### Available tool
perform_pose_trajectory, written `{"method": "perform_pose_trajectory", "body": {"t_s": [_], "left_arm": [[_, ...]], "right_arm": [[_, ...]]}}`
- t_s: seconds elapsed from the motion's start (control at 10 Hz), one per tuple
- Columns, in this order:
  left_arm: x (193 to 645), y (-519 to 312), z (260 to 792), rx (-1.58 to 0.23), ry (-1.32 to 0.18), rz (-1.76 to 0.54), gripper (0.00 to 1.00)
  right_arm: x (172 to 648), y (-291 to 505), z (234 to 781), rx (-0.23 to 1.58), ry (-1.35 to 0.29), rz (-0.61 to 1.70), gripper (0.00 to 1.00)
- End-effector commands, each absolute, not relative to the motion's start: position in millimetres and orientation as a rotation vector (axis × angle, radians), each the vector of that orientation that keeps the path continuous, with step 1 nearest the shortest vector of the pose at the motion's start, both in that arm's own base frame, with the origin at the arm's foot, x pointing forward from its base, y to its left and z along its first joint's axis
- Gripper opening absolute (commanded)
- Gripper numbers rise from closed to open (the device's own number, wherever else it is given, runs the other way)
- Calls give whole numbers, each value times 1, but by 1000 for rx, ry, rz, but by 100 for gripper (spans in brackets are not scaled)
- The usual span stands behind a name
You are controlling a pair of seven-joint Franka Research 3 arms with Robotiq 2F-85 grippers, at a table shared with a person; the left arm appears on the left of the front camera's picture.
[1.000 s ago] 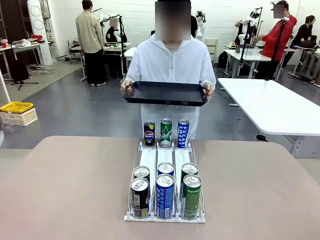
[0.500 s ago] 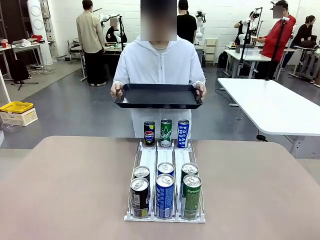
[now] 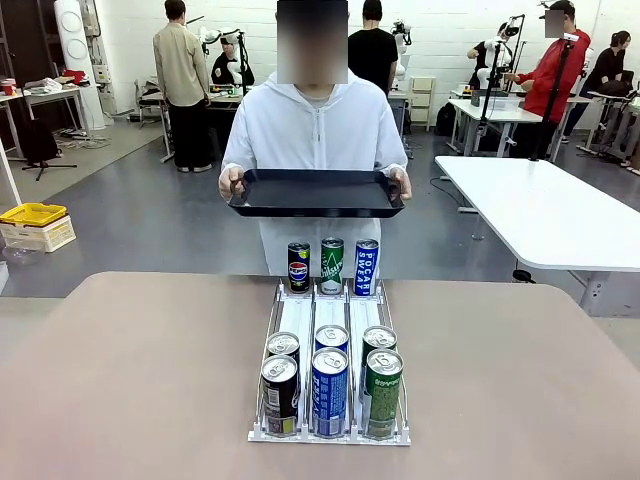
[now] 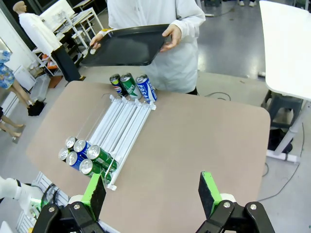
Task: Retrieve and hand over the desired beverage to the person.
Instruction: Pick up a can of the same type that the person held from the Automatic Can Dispenser.
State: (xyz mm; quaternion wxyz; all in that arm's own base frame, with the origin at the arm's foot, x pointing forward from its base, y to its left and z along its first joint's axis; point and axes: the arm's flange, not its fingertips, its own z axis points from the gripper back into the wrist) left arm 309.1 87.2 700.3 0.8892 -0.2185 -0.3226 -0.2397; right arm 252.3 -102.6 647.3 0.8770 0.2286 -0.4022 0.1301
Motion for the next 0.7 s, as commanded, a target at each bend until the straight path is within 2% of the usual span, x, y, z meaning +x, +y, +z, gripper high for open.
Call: {"method": "perform_pose_trajectory", "body": {"t_s": [0.0,0.6], "left_arm": [[309,87,703,-463,-672,-490,100],[309,87,703,-463,-672,-490,100]], "right_arm": [[254,-101,646,486,-835,277,100],[254,-101,646,486,-835,277,100]]}}
